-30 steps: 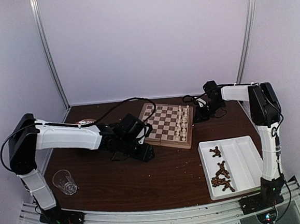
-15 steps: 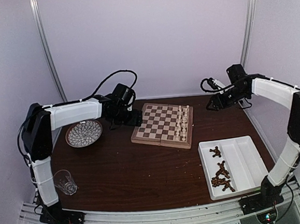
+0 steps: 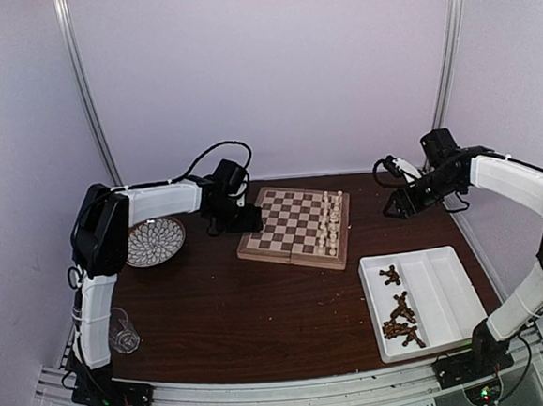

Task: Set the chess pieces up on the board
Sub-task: Move the chessboard to the center of the board, then adjust the chessboard at the center of the board.

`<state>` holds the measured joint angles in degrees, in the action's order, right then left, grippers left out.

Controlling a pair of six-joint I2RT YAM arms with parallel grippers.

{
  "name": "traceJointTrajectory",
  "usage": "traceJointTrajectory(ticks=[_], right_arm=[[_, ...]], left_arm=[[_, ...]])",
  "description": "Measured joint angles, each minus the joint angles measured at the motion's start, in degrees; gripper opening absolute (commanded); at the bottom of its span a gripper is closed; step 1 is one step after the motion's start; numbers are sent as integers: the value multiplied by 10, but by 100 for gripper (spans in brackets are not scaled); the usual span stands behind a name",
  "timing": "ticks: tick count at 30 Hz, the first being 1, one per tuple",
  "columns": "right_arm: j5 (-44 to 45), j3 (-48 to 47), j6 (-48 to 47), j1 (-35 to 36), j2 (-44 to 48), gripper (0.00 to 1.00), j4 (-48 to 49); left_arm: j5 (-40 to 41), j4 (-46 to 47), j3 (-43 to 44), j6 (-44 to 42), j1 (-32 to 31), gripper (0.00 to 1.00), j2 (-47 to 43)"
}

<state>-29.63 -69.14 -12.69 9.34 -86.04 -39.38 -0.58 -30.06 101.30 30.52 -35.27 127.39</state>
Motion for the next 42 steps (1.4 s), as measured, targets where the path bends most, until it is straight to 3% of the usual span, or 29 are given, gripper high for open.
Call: traceJointTrajectory(ticks=[8, 17, 24, 31, 36, 42], right_arm=[[0, 34, -10, 0, 45, 57, 6], [-1, 56, -22, 6, 58, 57, 20], [-2, 58, -27, 23, 56, 56, 30], [-2, 65, -37, 33, 49, 56, 32], [14, 64, -50, 53, 41, 55, 31], [56, 23, -85, 126, 14, 55, 16]], left_arm=[[-25, 5, -20, 18, 0, 69, 10], [-59, 71, -104, 33, -4, 63, -23], [-59, 81, -152, 35, -47, 63, -55], [-33, 41, -153, 16, -73, 67, -81], [1, -1, -111, -7, -51, 70, -92], [12, -15, -63, -23, -14, 70, -92]])
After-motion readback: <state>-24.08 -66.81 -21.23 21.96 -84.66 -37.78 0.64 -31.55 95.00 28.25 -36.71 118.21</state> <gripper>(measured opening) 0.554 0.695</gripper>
